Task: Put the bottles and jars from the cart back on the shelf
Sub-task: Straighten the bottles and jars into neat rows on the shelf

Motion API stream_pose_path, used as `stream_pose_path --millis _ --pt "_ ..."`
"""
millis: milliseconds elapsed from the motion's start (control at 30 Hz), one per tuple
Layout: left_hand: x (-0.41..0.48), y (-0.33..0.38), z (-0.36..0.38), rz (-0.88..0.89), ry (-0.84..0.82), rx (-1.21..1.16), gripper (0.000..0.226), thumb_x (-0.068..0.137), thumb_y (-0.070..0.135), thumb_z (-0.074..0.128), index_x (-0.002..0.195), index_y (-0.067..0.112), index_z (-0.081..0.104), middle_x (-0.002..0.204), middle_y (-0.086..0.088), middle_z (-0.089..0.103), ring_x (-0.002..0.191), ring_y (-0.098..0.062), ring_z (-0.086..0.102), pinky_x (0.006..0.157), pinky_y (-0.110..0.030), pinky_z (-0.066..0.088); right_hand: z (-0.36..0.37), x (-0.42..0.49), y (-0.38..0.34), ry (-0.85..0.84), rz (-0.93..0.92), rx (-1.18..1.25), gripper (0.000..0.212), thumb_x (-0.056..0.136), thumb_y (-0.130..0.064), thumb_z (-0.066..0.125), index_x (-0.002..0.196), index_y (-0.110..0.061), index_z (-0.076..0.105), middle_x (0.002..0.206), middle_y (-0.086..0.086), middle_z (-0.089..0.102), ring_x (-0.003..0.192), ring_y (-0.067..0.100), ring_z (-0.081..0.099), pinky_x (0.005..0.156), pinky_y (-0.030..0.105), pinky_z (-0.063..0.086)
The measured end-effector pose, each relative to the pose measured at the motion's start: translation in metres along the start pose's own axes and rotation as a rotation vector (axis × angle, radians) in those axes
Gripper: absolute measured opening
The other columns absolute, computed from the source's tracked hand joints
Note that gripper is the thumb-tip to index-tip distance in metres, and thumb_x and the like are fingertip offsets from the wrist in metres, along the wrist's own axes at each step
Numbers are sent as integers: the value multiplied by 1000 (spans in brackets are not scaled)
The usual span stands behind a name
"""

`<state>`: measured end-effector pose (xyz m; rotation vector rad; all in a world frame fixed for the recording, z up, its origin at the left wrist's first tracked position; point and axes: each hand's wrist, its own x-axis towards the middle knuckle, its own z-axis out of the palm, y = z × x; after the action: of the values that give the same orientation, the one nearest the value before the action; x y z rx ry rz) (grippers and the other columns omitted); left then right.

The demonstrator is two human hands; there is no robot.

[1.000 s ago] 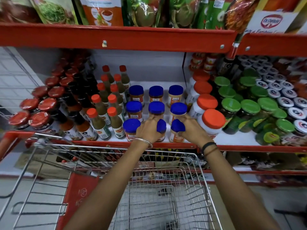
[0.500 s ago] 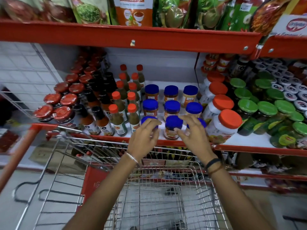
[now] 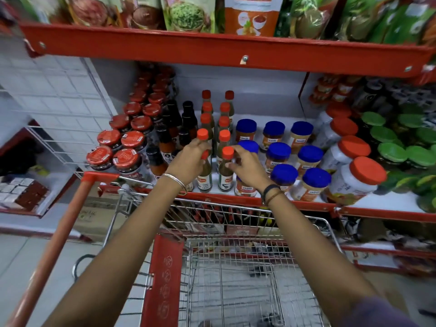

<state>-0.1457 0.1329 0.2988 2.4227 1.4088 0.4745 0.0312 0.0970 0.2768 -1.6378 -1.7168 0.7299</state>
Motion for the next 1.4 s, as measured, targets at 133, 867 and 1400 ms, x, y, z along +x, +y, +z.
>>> stream_pose_path --millis 133,867,1400 --pt "2 -3 0 1 22 -23 46 79 -5 57 123 8 52 131 -16 49 115 -40 50 92 -51 47 6 4 2 38 38 42 37 79 -11 69 114 -16 56 100 3 64 93 18 57 91 47 52" --pt "-14 -6 25 -91 234 -262 41 78 -8 55 114 9 47 100 -20 63 92 -36 60 79 -46 52 21 1 3 151 -9 -5 32 75 -27 74 102 -16 60 97 8 68 90 22 63 82 44 56" --pt "-46 13 27 -76 288 -111 51 87 10 53 135 12 33 139 -14 42 118 -34 51 94 -49 48 15 -40 -9 296 -11 113 47 79 -36 70 117 -12 58 113 7 68 102 13 61 84 26 54"
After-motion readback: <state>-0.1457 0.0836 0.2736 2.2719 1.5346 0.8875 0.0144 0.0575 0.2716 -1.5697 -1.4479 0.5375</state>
